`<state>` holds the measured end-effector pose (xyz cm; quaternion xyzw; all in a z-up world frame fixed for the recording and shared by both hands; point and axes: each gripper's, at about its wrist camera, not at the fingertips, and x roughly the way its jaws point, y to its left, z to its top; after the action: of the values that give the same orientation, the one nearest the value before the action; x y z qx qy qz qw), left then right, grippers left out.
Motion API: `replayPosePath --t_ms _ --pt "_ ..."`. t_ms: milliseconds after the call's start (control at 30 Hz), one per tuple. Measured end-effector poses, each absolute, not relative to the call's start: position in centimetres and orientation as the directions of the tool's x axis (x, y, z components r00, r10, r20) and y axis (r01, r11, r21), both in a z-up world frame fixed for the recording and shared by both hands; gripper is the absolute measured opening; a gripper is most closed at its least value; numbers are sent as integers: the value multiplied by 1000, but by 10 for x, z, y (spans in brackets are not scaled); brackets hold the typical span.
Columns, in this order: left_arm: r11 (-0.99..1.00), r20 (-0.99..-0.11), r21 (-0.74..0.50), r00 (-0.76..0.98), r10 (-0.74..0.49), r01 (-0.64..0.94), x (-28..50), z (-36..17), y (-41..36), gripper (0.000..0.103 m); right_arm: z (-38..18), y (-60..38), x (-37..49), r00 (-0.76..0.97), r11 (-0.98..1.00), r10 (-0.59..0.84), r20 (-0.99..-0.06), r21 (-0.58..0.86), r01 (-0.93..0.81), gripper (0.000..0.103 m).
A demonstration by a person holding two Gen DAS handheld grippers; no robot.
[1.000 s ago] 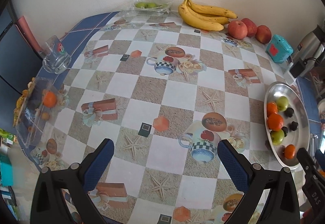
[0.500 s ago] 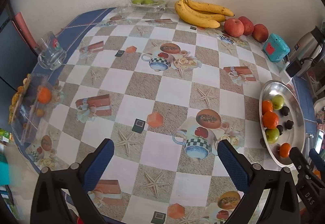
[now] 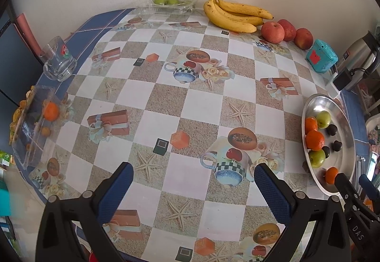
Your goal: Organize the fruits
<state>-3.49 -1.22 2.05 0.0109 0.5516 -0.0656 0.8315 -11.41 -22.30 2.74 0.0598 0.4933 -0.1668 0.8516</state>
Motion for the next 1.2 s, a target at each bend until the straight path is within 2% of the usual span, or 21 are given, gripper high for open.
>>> replayPosePath --t_ms 1200 --pt "992 -920 -52 380 -93 117 -35 20 -11 103 25 -222 -113 445 939 -222 -867 -68 336 91"
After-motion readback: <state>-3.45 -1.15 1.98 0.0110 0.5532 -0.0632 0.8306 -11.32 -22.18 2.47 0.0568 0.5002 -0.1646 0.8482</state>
